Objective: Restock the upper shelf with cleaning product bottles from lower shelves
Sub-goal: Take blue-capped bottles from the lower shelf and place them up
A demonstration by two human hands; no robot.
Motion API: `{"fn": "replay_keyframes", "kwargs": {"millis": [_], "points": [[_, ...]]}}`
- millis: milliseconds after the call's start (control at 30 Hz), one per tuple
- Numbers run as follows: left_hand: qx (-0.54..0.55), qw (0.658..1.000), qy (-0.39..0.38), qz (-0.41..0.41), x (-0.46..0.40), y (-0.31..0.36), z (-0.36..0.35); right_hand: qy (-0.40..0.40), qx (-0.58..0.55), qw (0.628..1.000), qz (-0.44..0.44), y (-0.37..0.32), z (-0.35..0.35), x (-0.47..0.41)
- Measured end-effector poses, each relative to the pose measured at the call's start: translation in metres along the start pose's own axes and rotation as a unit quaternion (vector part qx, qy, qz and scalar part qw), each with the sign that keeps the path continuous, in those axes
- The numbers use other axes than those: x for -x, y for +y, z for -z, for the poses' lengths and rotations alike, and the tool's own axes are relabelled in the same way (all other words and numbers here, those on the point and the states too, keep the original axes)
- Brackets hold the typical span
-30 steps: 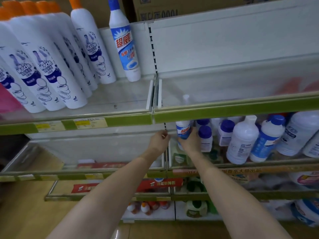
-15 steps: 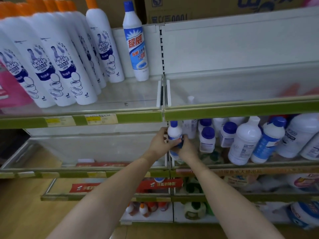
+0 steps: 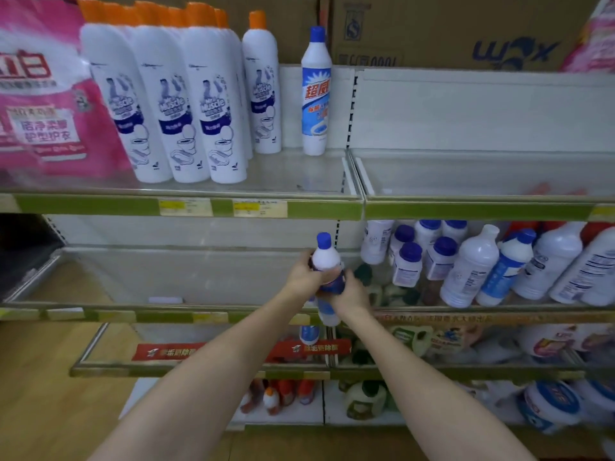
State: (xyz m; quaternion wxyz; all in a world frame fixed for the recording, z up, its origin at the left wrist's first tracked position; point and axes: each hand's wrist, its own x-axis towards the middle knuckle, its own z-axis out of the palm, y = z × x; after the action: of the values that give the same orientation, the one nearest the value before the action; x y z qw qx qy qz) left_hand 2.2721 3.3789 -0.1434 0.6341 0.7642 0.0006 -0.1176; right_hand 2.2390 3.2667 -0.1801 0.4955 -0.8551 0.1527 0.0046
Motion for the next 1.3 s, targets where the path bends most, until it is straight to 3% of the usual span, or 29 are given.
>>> {"fn": "replay_keyframes", "kwargs": {"millis": [133, 333, 500, 633, 733, 900, 1067, 1300], "points": [[0.134, 0.984, 0.054, 0.103, 0.018, -0.006, 0.024, -0.084, -0.033, 0.996, -0.015, -0.002, -0.018, 0.020], [0.167, 0.977, 0.025, 0.129, 0.044, -0.020, 0.064, -0.175, -0.063, 0.982, -0.020, -0.009, -0.025, 0.071], [0.265, 0.953, 0.012, 0.144, 0.068, -0.031, 0.084, -0.254, -0.188, 0.942, -0.111, -0.006, -0.043, 0.105], [0.298, 0.941, -0.004, 0.158, 0.079, -0.045, 0.093, -0.254, -0.247, 0.926, -0.133, -0.001, -0.058, 0.125], [0.297, 0.940, -0.034, 0.166, 0.093, -0.045, 0.102, -0.225, -0.241, 0.936, -0.125, -0.006, -0.067, 0.137], [0.302, 0.928, -0.069, 0.206, 0.103, -0.037, 0.111, -0.181, -0.166, 0.965, -0.093, -0.022, -0.073, 0.148], [0.226, 0.944, -0.096, 0.221, 0.114, -0.032, 0.119, -0.175, -0.068, 0.980, -0.057, -0.031, -0.088, 0.150], [0.188, 0.970, 0.003, 0.153, 0.103, -0.040, 0.143, -0.239, -0.055, 0.969, -0.034, -0.052, -0.100, 0.158]]}}
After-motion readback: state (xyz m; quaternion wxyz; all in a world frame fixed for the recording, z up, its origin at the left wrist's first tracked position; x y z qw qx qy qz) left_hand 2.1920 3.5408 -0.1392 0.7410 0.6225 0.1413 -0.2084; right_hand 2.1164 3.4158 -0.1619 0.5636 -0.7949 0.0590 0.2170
